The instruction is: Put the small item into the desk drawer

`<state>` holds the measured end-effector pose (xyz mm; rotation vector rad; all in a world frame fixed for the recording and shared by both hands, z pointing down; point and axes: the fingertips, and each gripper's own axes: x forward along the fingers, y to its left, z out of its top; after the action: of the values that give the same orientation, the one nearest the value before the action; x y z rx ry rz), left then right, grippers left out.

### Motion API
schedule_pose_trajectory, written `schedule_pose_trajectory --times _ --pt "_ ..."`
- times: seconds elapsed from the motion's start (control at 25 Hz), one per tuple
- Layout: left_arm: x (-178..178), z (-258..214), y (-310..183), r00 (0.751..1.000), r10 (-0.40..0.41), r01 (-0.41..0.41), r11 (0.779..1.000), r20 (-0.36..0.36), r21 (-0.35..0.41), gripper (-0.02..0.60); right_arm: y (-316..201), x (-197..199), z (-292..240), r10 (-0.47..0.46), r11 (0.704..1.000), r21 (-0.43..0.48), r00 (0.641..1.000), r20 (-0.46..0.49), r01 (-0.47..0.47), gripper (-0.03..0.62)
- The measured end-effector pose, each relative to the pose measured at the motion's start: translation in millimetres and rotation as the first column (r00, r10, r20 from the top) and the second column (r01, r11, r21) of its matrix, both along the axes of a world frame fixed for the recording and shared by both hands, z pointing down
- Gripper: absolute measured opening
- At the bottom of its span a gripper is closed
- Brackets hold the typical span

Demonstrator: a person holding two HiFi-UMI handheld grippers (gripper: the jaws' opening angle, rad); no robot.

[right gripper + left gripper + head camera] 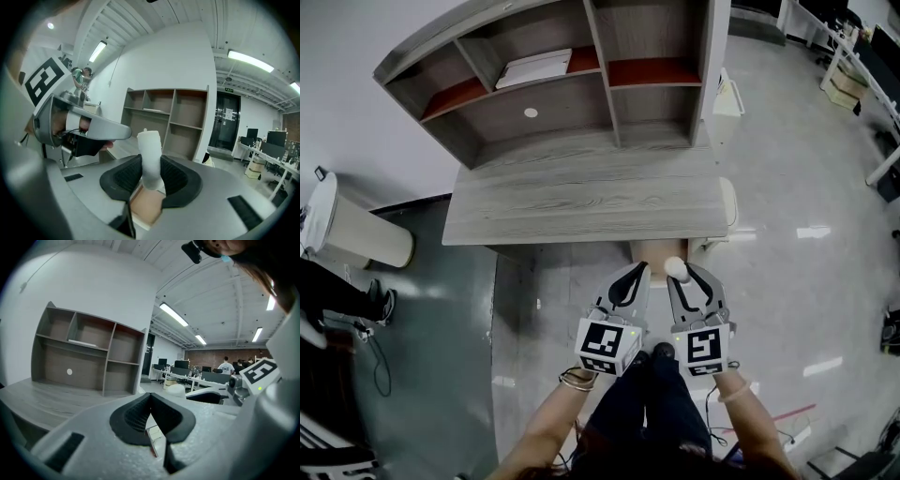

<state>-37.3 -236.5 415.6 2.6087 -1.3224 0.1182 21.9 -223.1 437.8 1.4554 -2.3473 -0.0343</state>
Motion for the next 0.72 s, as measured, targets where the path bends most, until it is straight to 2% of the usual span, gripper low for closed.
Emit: schedule_pose_trajectory --times 0.2,0.4,0.72 --pt "-2 22 -19 0.997 -0.066 0.064 0.998 -0.041 -0.029 0.012 -16 11 31 -0.031 0.999 -0.026 0.998 -0.053 0.03 0.114" --pt "5 46 -36 0.996 -0.072 0.069 0.996 -0.053 -0.048 0.012 -32 16 62 -0.077 0.996 -0.046 0.991 -0.114 0.072 0.114" --pt "12 89 -54 0.995 -0.087 0.084 0.993 -0.038 -0.078 0.012 -46 15 117 -0.135 0.986 -0.113 0.98 -0.145 0.119 0.114"
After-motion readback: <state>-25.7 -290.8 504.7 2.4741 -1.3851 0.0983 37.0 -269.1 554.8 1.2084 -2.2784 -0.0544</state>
